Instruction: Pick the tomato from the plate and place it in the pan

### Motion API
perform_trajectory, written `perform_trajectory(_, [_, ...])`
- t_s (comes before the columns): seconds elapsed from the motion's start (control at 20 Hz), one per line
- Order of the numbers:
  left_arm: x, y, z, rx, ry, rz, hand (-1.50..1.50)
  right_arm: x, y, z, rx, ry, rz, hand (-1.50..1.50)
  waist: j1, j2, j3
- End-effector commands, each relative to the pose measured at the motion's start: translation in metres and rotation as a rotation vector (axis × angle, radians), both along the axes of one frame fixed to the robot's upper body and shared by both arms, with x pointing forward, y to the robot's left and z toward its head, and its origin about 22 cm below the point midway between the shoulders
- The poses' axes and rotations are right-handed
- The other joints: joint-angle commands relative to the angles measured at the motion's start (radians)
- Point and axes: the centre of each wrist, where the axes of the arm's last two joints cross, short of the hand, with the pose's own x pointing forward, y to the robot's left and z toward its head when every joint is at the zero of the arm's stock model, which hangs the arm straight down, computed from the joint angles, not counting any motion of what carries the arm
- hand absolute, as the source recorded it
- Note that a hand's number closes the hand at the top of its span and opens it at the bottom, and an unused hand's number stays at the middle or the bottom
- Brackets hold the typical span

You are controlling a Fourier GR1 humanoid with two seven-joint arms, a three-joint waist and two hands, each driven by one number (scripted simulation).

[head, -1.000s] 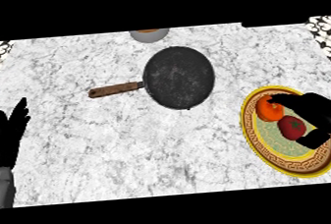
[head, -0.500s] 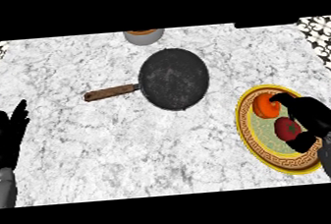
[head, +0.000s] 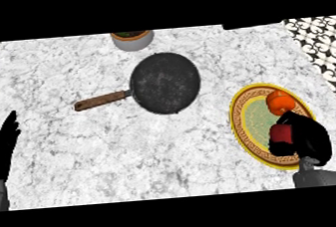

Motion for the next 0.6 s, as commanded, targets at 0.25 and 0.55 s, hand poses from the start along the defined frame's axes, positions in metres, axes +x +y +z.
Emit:
perform_trajectory(0.25, [0.005,-0.012,0.003,0.001,-0.022,-0.067,0.0,-0.007,0.107,0.077,-0.089,-0.411,-0.152,1.5,0.07,0.018,0.013])
perform_trajectory(0.55, [0.017,-0.013,0.014,0.003,-0.049,-0.085,0.0,-0.023,0.189,0.115,-0.091,-0.476,-0.246,1.5,0.115,0.04,0.017])
